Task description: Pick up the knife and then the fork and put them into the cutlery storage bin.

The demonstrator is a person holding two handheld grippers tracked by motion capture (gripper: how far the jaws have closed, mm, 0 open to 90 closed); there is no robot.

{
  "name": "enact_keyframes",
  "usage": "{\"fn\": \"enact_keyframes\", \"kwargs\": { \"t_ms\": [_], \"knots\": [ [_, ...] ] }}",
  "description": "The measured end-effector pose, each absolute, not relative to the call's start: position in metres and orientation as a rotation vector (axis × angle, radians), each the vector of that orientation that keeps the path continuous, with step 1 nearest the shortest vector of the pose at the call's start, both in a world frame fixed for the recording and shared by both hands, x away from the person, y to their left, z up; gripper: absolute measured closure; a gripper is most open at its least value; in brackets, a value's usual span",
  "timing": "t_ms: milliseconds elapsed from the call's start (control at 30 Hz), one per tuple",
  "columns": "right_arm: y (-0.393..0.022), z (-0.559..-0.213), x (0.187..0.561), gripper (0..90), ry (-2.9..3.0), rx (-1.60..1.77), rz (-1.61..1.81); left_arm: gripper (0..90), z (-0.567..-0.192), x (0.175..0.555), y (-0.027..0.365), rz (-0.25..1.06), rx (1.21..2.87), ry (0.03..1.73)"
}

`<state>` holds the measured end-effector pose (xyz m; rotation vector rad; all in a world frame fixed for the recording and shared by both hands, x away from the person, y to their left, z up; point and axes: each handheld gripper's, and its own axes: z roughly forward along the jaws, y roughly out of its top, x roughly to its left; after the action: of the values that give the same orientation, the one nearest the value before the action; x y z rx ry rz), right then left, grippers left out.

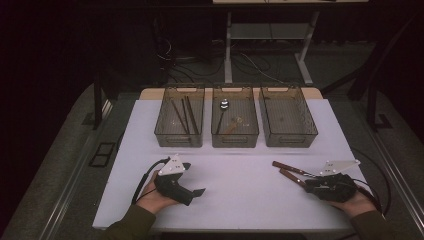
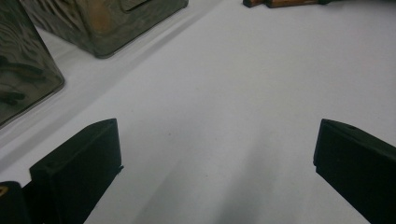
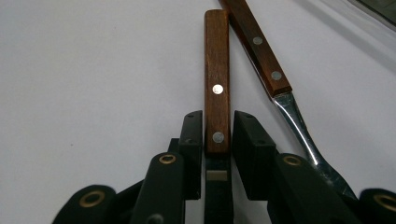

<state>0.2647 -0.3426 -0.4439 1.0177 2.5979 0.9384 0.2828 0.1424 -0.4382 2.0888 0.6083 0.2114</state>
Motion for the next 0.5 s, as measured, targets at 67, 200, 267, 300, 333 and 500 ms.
{"fn": "enact_keyframes", "kwargs": {
  "t_ms": [67,200,267,300,333,500],
  "knots": [
    [-0.3426,-0.444,0.2646,75.0,2.599,1.01,0.934,0.0,-0.4382,0.2826,0.1421,0.209,2.087,0.61],
    [-0.3426,-0.4446,0.2642,75.5,2.598,0.996,0.936,0.0,-0.4383,0.2826,0.1422,0.21,2.092,0.606],
    [-0.3425,-0.4447,0.2638,75.9,2.599,0.986,0.934,0.0,-0.4383,0.2827,0.1422,0.21,2.093,0.605],
    [-0.3424,-0.4447,0.2638,76.0,2.599,0.985,0.933,0.0,-0.4383,0.2826,0.142,0.209,2.091,0.606],
    [-0.3425,-0.4446,0.2638,76.1,2.6,0.987,0.933,0.0,-0.4383,0.2827,0.1422,0.21,2.094,0.604],
    [-0.3441,-0.4448,0.2654,76.3,2.608,1.004,0.953,0.0,-0.4381,0.2825,0.142,0.209,2.089,0.606]
  ]
}}
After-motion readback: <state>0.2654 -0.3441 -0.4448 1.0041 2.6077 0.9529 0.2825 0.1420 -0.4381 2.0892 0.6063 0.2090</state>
